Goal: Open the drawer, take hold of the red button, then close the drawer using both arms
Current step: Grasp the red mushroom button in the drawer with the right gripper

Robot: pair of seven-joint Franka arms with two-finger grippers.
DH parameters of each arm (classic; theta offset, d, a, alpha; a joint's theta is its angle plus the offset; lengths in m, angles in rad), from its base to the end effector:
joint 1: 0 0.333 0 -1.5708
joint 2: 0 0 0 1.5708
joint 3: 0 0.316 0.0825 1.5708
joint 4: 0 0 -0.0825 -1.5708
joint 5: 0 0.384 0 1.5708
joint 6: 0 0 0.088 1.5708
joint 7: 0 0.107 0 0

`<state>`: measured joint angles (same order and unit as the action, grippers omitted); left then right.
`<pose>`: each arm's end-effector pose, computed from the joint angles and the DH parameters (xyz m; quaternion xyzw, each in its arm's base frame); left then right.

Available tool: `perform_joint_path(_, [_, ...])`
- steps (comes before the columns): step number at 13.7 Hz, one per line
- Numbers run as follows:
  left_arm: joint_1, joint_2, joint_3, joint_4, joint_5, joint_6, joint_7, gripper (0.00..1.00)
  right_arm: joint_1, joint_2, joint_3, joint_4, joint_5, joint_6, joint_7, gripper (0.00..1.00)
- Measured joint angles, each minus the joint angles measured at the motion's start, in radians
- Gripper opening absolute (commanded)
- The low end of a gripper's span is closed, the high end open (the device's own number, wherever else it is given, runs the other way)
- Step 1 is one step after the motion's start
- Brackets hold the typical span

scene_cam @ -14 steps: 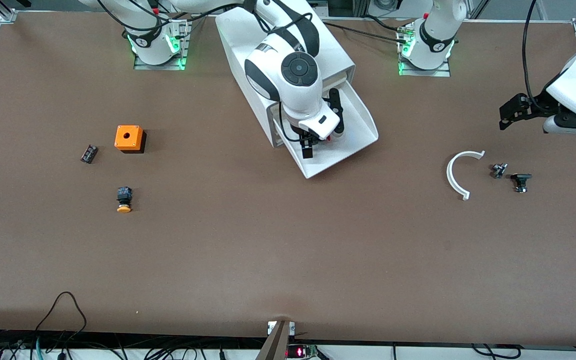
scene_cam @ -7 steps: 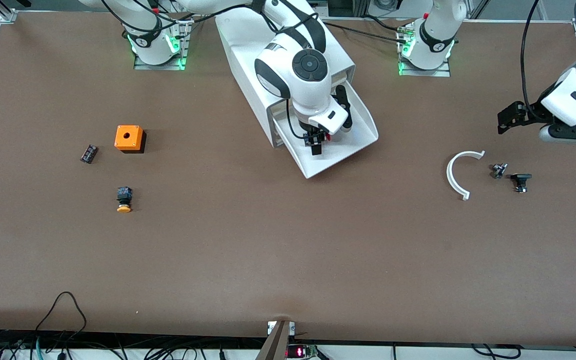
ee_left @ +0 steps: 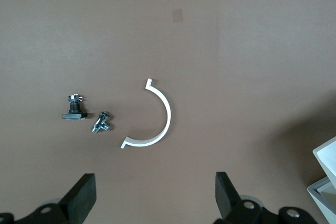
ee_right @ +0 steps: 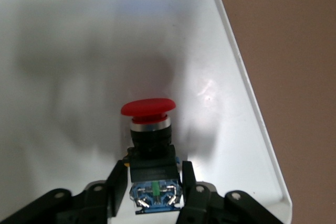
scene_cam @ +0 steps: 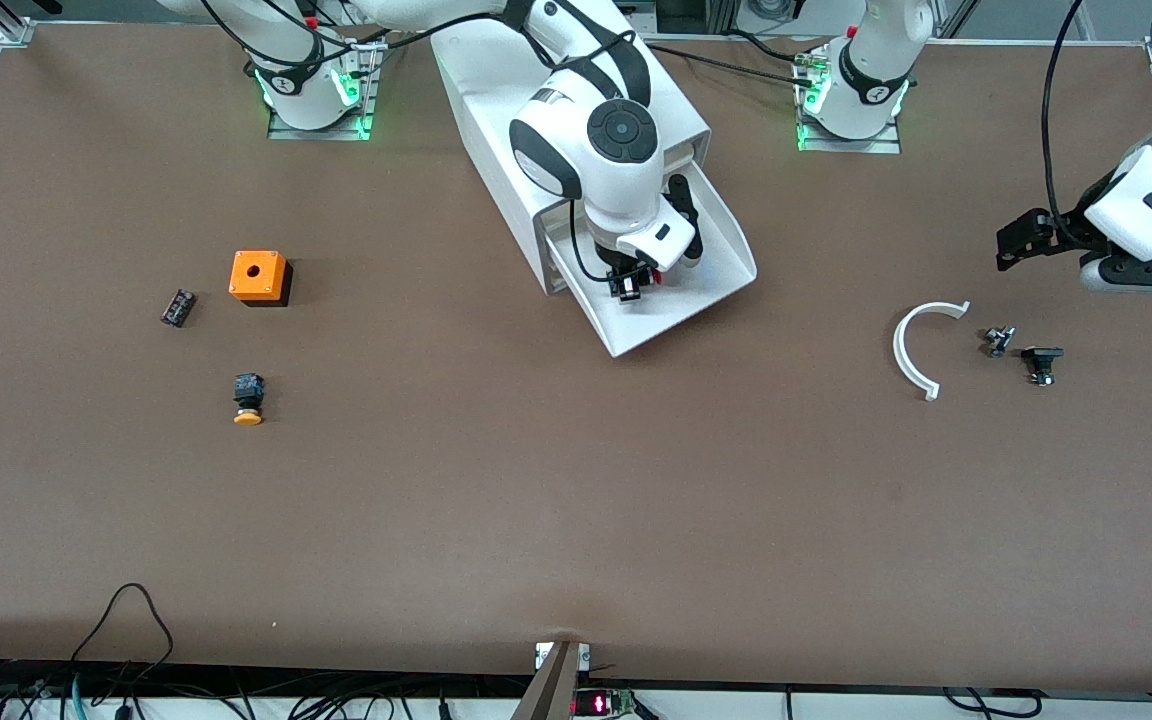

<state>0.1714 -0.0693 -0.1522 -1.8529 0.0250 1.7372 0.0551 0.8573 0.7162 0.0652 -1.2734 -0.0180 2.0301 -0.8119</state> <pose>0.5362 0.0106 0.5421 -0.9994 0.0200 0.0242 0.0166 0.4609 0.5870 0.3338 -0.6503 -0.7593 -0.0202 0.0142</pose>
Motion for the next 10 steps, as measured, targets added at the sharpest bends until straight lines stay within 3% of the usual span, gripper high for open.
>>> perform_joint_path(3, [-0.001,0.002,0.0,0.0,0.0,-0.003,-0.012,1.0,-0.003,0.0,0.0,0.0,-0.004,-0.001,0.0,0.24])
perform_joint_path(6, [-0.003,0.014,0.0,0.0,0.0,-0.004,-0.041,1.0,-0.003,-0.004,-0.002,0.02,-0.008,-0.001,0.016,0.24])
perform_joint_path(10, [-0.038,0.046,-0.004,0.0,0.0,-0.003,-0.117,1.0,-0.039,-0.059,-0.063,0.078,-0.009,-0.004,0.2,0.24])
